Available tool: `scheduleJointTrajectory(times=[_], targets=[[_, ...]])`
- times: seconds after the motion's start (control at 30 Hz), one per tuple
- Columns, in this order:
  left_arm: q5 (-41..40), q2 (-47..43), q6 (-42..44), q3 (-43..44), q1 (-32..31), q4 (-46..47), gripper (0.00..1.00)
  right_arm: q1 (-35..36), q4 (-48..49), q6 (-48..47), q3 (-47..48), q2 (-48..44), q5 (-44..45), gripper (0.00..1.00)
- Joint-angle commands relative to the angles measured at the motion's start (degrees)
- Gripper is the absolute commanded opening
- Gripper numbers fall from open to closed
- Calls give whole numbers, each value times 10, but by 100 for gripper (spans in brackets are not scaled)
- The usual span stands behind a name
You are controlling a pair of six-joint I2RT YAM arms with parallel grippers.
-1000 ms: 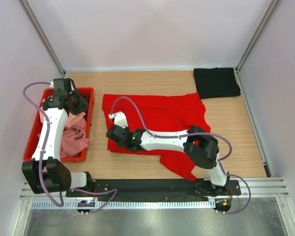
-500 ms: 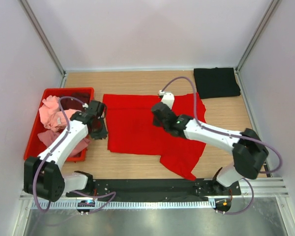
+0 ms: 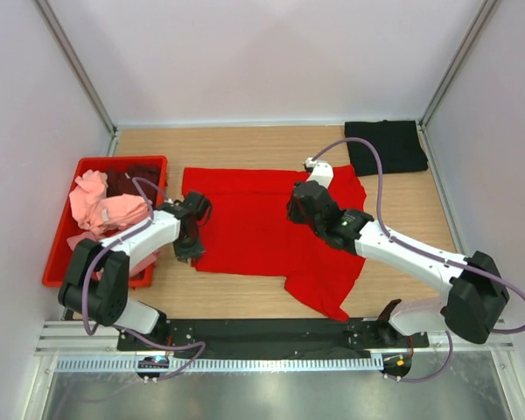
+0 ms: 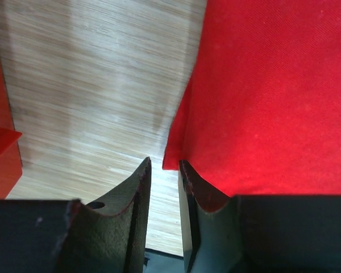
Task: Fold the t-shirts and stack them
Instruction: Fold the tshirt
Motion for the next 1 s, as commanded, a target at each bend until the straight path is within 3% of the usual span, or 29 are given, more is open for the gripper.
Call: scheduleJointTrajectory(times=[0.0, 0.47, 0.97], targets=[[-30, 6, -20, -9, -1, 28, 27, -4, 13, -14, -7, -36, 11, 31], [-61, -6, -49, -28, -2, 34, 19, -12, 10, -17, -13, -47, 10, 31], [-43, 19, -58, -48, -3, 61, 24, -16, 6, -22, -17, -63, 9, 32]])
